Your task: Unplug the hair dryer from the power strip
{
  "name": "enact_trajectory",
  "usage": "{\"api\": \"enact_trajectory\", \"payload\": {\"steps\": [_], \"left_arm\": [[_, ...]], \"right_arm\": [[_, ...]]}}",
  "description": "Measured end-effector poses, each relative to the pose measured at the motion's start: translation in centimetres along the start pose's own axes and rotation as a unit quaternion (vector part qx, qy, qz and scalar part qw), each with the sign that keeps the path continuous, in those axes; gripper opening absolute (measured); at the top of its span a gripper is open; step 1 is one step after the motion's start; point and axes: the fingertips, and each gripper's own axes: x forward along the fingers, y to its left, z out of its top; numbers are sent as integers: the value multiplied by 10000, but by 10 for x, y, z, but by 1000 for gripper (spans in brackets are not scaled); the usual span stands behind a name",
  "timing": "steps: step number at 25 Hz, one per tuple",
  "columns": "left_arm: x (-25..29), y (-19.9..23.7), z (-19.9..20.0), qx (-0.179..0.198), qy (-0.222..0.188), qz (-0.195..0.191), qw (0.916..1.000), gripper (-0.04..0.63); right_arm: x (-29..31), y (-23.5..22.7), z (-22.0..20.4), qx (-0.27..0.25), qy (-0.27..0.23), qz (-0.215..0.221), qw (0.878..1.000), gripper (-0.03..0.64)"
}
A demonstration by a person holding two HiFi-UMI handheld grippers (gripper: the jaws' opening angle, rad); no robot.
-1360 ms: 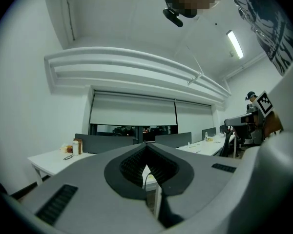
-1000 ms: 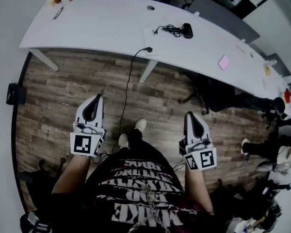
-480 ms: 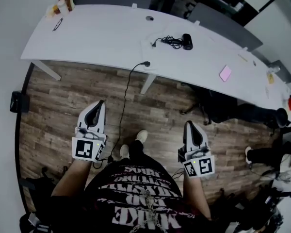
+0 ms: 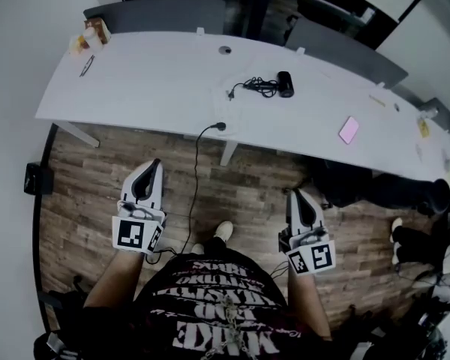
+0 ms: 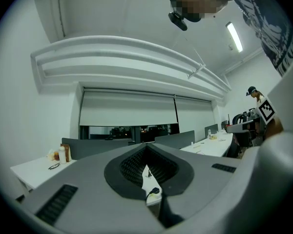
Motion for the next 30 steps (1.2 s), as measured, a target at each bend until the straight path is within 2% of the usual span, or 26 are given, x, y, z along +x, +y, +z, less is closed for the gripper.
{"api": "enact_trajectory", "payload": {"steps": [6, 12, 18, 24, 30], "left_arm": [[28, 22, 11, -34, -171, 356, 9992, 20], [35, 30, 19, -3, -302, 702, 9971, 20], [32, 29, 13, -35, -255, 784, 9966, 20], [24, 33, 2, -301, -155, 827, 9960, 20], [17, 44, 1, -244, -86, 879, 9958, 20]], "right_arm": [[25, -22, 3, 70, 18, 240, 9997, 31], [39, -41, 14, 99, -60, 412, 9991, 31], [37, -53, 5, 189, 93, 377, 9991, 31], [41, -51, -2, 205, 249, 448, 9985, 31], [52, -45, -10, 309, 353, 459, 9978, 31]]}}
